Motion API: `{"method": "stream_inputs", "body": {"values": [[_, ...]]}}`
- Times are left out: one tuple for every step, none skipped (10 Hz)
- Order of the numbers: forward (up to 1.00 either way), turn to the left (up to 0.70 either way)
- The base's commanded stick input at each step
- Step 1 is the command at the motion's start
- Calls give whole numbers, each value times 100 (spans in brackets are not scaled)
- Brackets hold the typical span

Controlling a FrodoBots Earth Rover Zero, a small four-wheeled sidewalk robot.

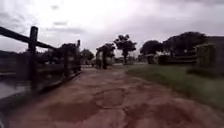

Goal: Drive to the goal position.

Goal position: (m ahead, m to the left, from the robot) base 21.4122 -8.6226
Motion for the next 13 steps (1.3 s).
{"method": "stream_inputs", "body": {"values": [[100, 0], [100, 0], [100, 0], [100, 0], [100, 0], [100, 0], [100, 0], [100, 0], [100, 0], [100, 0], [100, 0], [100, 0], [100, 0]]}}
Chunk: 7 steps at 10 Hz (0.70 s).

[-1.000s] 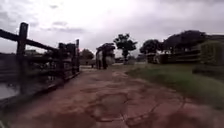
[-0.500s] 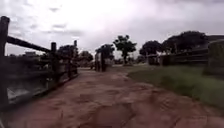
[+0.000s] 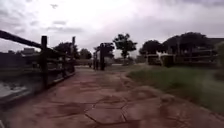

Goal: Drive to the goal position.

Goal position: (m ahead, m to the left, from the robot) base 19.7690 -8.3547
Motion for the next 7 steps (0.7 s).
{"method": "stream_inputs", "body": {"values": [[100, 0], [100, 0], [100, 0], [100, 0], [100, 0], [100, 0], [100, 0]]}}
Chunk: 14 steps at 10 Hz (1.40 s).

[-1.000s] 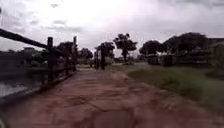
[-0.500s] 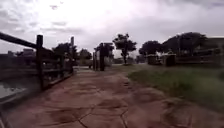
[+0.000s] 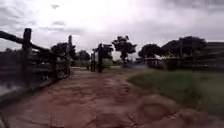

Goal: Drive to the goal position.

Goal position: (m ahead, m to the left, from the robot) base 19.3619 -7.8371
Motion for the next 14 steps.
{"method": "stream_inputs", "body": {"values": [[100, 0], [100, 0], [100, 0], [100, 0], [100, 0], [100, 0], [100, 0], [100, 0], [100, 0], [100, 0], [100, 0], [100, 0], [100, 0], [100, 0]]}}
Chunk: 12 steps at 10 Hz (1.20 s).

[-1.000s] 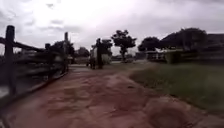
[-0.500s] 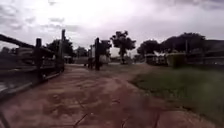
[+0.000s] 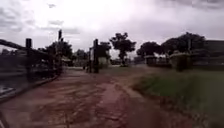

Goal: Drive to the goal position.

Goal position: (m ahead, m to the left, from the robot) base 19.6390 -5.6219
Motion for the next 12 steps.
{"method": "stream_inputs", "body": {"values": [[100, 0], [100, 0], [100, 0], [100, 0], [100, 0], [100, 0], [100, 0], [100, 0], [100, 0], [100, 0], [100, 0], [100, 0]]}}
